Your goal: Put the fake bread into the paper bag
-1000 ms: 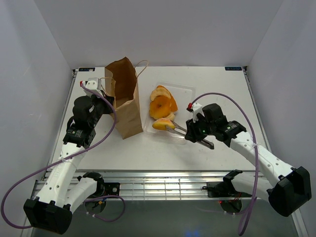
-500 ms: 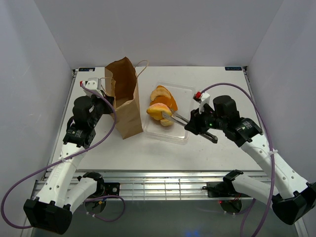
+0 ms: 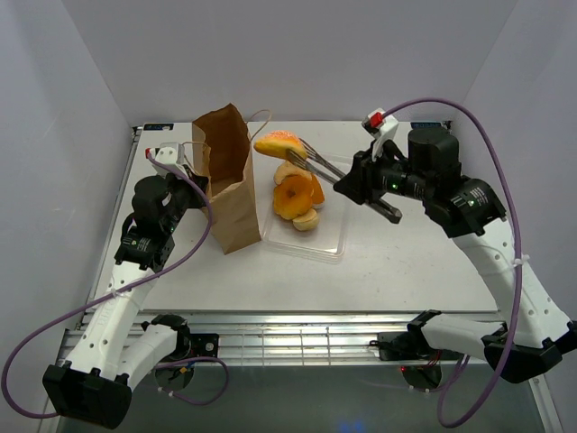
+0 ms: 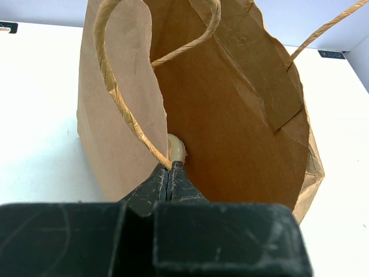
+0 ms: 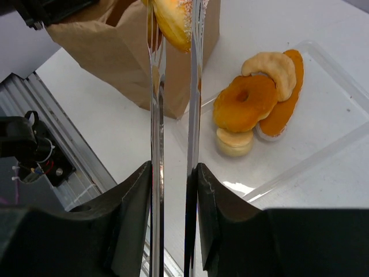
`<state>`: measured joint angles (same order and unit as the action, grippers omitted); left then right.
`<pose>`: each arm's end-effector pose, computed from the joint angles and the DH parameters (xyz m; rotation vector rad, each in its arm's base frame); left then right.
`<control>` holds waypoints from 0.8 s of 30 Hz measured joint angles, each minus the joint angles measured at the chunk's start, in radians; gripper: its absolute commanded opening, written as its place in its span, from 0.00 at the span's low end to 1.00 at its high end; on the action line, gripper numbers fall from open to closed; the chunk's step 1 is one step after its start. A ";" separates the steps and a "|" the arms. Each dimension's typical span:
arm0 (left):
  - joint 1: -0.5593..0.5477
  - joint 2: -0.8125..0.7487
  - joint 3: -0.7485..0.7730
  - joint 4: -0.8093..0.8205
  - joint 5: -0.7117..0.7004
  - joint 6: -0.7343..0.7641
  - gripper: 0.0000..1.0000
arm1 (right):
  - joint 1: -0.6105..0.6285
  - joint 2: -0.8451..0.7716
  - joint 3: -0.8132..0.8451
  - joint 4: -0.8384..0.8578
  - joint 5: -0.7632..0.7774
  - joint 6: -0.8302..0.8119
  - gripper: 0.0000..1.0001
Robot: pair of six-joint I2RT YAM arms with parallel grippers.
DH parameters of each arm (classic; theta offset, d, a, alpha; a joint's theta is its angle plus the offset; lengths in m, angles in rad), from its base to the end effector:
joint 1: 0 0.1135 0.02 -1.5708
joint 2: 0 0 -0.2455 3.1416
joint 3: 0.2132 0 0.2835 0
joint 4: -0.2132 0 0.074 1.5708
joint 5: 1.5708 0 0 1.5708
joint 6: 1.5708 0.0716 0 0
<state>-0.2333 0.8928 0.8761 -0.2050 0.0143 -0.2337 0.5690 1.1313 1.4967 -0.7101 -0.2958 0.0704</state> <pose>0.2781 -0.0671 0.3280 0.0100 1.8058 -0.3467 0.2305 0.1722 0.4426 -0.6807 1.8434 0.7085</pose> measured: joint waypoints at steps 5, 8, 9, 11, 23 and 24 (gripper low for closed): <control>0.000 0.000 0.000 0.000 0.000 0.000 0.00 | 0.000 0.084 0.152 -0.042 -0.010 -0.002 0.36; 0.000 0.000 0.000 0.000 0.000 0.000 0.00 | 0.000 0.137 0.225 -0.050 -0.024 -0.002 0.36; 0.000 0.000 0.000 0.000 0.000 0.000 0.00 | 0.000 0.156 0.246 -0.052 -0.029 -0.001 0.36; 0.000 0.000 0.000 0.000 0.000 0.000 0.00 | 0.002 0.192 0.280 -0.050 -0.041 0.000 0.36; -0.007 0.000 0.000 0.000 0.000 0.000 0.00 | 0.050 0.454 0.468 -0.023 -0.079 0.051 0.38; -0.007 0.000 0.000 0.000 0.000 0.000 0.00 | 0.058 0.482 0.489 -0.019 -0.080 0.054 0.38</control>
<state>-0.2401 0.8928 0.8761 -0.2047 0.0147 -0.2340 0.6273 1.6135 1.9858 -0.7292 -0.3759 0.1246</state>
